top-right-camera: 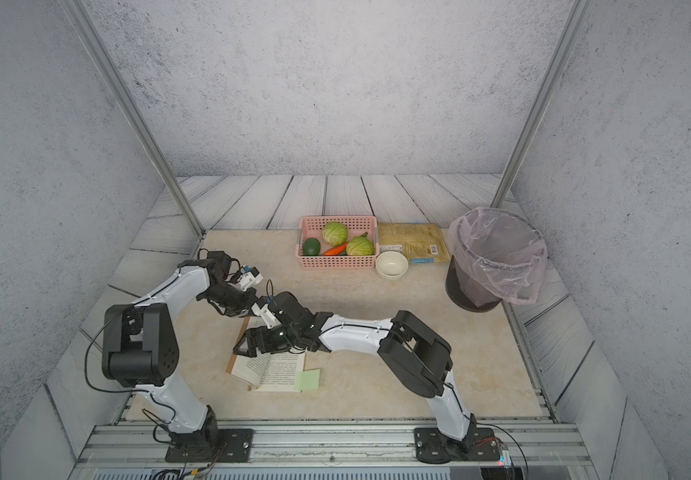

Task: Peel off the used sticky note
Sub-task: Turn the page of the book at the center of the board.

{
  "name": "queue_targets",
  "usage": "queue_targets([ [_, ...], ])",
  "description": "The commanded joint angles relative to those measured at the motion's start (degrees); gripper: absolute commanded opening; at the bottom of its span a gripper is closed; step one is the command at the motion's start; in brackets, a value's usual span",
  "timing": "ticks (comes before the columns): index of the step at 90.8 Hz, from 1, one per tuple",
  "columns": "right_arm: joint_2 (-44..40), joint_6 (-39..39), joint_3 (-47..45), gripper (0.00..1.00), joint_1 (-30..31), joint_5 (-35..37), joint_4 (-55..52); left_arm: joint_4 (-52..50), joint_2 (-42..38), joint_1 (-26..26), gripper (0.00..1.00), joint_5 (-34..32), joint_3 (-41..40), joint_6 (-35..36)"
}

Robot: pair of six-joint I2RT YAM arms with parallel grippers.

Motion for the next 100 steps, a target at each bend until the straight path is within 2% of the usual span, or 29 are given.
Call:
queue_targets([
  [1,-7.2,-2.2,-2.8,0.94,-0.1,3.2,-4.8,-0.7,-1.2,1.1,0.00,0.3,0.3,1.0],
  [26,-23.4,-1.0,-18.8,0.90,-3.3,9.9,-17.2,-0.2,-2.2,2.2,0.00,-0.1,0.1,0.5],
  [36,-26.3,-0.9,-23.5,0.86,-3.7,9.9,-21.7,0.0,-2.2,2.7,0.00,-0.2,0.0,0.3],
  [57,-27.0,2.2,-31.5,0.74,-3.7,7.2,-16.5,0.1,-2.2,3.3,0.00,-0.3,-0.1,0.2],
  [91,-21.0,0.6,-27.8,0.56,-3.3,6.1,-15.6,0.2,-1.4,3.6,0.00,0.6,-0.4,0.4],
  [100,-19.8,0.3,-27.2,0.56,-3.3,6.1,-15.6,0.1,-1.3,3.5,0.00,1.2,-0.4,0.8],
])
